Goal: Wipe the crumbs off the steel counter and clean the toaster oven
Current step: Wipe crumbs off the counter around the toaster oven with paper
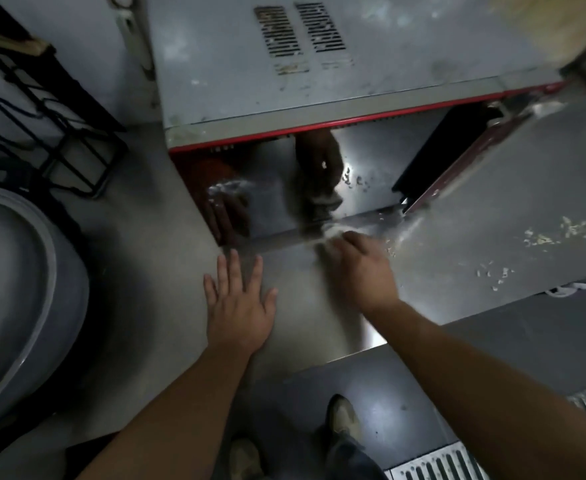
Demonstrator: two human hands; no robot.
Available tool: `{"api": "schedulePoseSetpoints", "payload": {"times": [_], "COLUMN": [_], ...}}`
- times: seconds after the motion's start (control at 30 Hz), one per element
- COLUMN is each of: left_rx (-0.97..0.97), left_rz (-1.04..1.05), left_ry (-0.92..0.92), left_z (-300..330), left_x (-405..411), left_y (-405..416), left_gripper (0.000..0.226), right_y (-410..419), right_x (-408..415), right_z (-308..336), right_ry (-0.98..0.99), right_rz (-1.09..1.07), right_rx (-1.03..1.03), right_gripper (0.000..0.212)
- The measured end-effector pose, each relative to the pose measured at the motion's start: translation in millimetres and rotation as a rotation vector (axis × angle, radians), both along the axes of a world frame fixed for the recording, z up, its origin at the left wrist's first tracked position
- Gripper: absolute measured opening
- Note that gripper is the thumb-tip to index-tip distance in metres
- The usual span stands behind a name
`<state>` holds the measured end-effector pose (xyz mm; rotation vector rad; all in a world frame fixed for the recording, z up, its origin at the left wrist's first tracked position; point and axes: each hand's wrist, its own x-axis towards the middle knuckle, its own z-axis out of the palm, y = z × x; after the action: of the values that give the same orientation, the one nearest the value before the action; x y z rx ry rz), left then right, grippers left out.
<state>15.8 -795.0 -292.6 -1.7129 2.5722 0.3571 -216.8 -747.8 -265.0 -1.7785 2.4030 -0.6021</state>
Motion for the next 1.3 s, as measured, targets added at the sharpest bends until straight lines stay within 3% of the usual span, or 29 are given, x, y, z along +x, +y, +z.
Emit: {"api": "schedulePoseSetpoints", "payload": {"times": [0.17,0.3,0.57,0.77,1.03,1.2,1.3], "left_rx": [-0.014,-0.042,-0.009,0.002,-0.020,-0.036,-0.030], "left_rz": [-0.029,-0.047,-0.031,-0.024,-0.026,-0.035,-0.034], "left_ry": [-0.067,-0.069,-0.078,-0.077,-0.072,-0.093,-0.084], "left_z": [-12.2,-12.9,-5.7,-5.0,-7.7,-8.2,-8.6], "left_x": [-29.2,-26.4,-29.4,-29.7,-29.6,-29.6,-29.4], "left_y": [-2.2,-1.9,-2.1,-2.3,-3.6,-3.8,-3.5], "left_gripper": [0.072,0.072,0.071,0.072,0.073,0.073,0.073], "right_y": [-33.6,-45.9,-23.0,-16.9,-33.2,-23.4,-20.6], "right_x": [36.3,33.7,-47.6,-84.8,-13.4,-51.6,-81.0], "right_z": [-6.6,-17.6,-13.4,-9.7,-16.6,-17.8,-15.8], "right_ry": [-0.105,0.021,0.200,0.194,0.054,0.194,0.234], "right_rz": [0.241,0.370,0.118,-0.138,0.003,0.165,0.153], "right_rx": [0.073,0.152,0.368,0.396,0.399,0.414,0.448], "right_gripper": [0.036,0.042,0.072,0.077,0.084,0.075,0.071]}}
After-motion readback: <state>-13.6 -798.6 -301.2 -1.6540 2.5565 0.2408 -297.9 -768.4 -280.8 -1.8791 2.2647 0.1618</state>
